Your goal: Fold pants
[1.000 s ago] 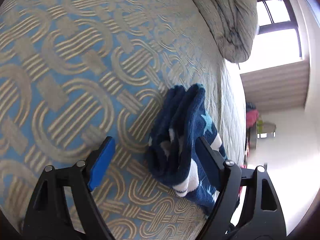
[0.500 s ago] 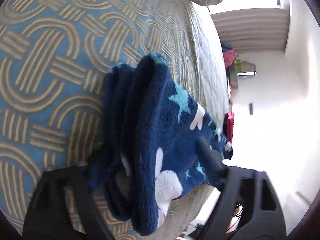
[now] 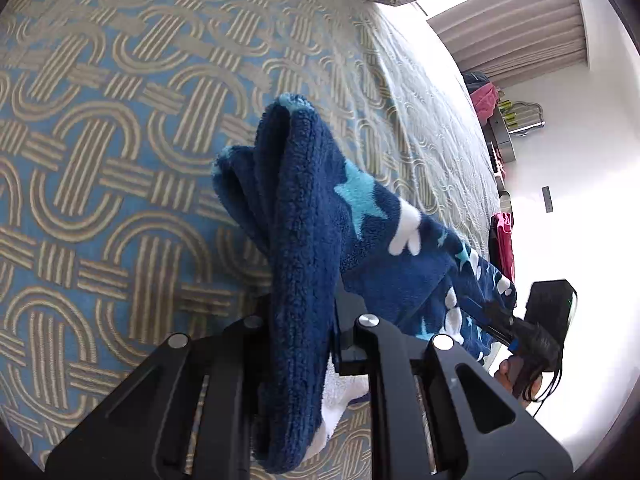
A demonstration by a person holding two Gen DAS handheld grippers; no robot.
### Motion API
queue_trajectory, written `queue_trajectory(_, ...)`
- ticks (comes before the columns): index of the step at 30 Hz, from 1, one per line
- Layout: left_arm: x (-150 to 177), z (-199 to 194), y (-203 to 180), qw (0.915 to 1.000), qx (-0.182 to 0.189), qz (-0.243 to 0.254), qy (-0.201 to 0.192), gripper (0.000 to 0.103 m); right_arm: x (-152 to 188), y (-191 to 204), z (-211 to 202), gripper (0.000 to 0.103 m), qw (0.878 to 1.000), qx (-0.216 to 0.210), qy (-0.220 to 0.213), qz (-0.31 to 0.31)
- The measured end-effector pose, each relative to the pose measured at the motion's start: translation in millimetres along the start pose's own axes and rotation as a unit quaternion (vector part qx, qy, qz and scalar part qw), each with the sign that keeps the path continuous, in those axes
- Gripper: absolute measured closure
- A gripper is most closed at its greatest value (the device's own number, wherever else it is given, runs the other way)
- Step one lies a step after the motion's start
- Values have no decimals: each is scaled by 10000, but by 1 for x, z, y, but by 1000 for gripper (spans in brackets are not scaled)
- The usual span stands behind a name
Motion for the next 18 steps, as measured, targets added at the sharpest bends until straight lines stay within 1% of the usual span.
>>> queue_trajectory(2,-3,-8,-13,9999,-74,133,-76,87,-11,-7,21,43,9978,-377,228,501)
queue_trajectory(3,-4,-11,-18,9997,-91,188,-102,87,-15,-16,36,43,9962,-316,360,721)
queue_trajectory(4,-5,-15,-28,9995,-90,271,-125,87,-17,-29,52,45,9943,-39,488,951)
queue_trajectory(5,-5,-17,-33,9993,-118,319,-148,87,-17,-40,65,58,9917,60,592,1143)
queue_trajectory(6,-6,-18,-39,9990,-164,379,-161,87,-19,-46,66,61,9902,0,496,1303)
queue_trajectory(7,-7,-21,-46,9986,-202,452,-178,87,-20,-47,62,61,9874,-142,556,1474)
queue_trajectory(9,-7,-28,-60,9979,-214,570,-223,87,-13,-48,47,60,9840,-241,615,1652)
queue_trajectory(10,-8,-31,-71,9973,-221,652,-251,87,-7,-46,38,60,9847,-302,619,1598)
queue_trajectory(11,-9,-34,-77,9969,-232,706,-271,87,1,-42,30,60,9872,-382,653,1405)
queue_trajectory(12,-11,-37,-87,9963,-242,766,-301,87,12,-41,24,58,9896,-390,720,1181)
queue_trajectory(13,-12,-39,-94,9960,-249,790,-325,87,25,-48,21,58,9894,-339,805,1163)
queue_trajectory(14,-15,-41,-103,9957,-262,805,-373,87,39,-59,23,59,9861,-414,872,1354)
queue_trajectory(16,-19,-44,-123,9953,-255,827,-436,87,55,-70,20,61,9795,-889,799,1622)
queue_trajectory(18,-20,-42,-158,9932,-245,1066,-408,87,66,-74,13,60,9715,-1118,950,1862)
Point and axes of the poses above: each gripper's, at about its wrist camera, not at the fingertips, and z roughly the way its jaws point, y to its left, x to its underside, the point moved 5 cm from there along z, roughly the way its jaws point, and after that the axes turned 9 degrees about z, right-handed, at the moved point
